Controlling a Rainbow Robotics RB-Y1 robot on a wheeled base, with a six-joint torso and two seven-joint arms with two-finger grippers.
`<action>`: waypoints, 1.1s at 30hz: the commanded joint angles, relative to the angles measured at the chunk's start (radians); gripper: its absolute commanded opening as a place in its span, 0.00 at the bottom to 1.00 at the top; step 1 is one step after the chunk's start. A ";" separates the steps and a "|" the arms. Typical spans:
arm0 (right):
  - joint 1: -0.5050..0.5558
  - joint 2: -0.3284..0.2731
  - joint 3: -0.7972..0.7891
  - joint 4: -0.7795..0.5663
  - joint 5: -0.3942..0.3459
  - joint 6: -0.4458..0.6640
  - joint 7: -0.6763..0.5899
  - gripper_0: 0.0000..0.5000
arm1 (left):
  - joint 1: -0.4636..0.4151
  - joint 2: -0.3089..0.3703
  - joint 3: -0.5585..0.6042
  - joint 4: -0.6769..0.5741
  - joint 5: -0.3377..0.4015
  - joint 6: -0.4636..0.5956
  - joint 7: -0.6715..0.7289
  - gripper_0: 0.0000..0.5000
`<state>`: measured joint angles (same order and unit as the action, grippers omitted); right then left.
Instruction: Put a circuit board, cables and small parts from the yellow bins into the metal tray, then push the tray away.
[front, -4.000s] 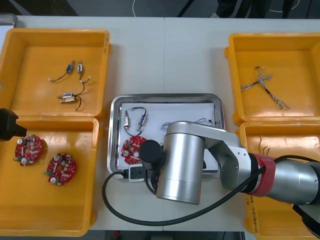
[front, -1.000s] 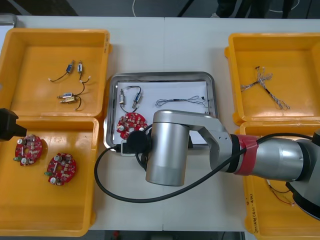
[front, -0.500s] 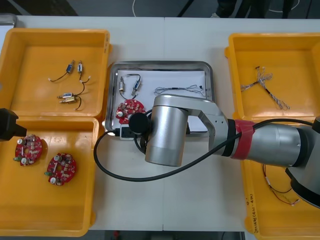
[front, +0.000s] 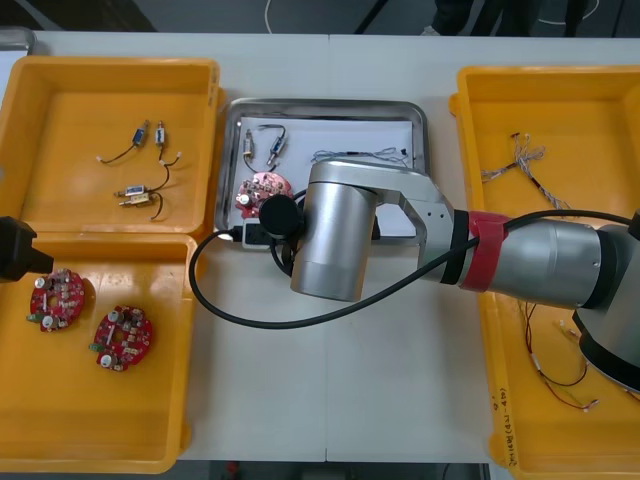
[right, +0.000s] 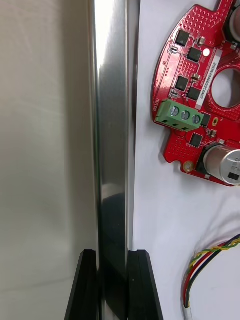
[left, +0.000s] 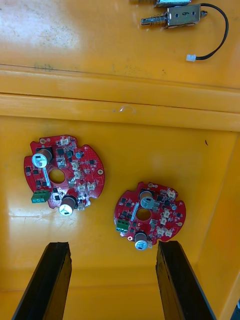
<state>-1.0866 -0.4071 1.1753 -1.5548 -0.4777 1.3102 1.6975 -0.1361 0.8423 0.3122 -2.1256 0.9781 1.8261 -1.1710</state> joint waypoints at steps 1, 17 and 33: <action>-0.061 -0.029 -0.025 0.016 -0.010 -0.031 -0.027 0.00 | 0.018 0.043 0.030 -0.027 0.008 -0.010 -0.068 1.00; -0.145 -0.048 0.055 0.145 -0.062 -0.203 0.010 0.00 | 0.018 0.043 0.030 -0.027 0.008 -0.010 -0.068 1.00; -0.171 -0.064 0.125 0.213 -0.005 -0.353 0.082 0.00 | 0.018 0.043 0.030 -0.027 0.008 -0.010 -0.068 1.00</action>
<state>-1.2164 -0.4491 1.2762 -1.3537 -0.5022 0.9784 1.7253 -0.1361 0.8423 0.3122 -2.1258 0.9782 1.8261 -1.1710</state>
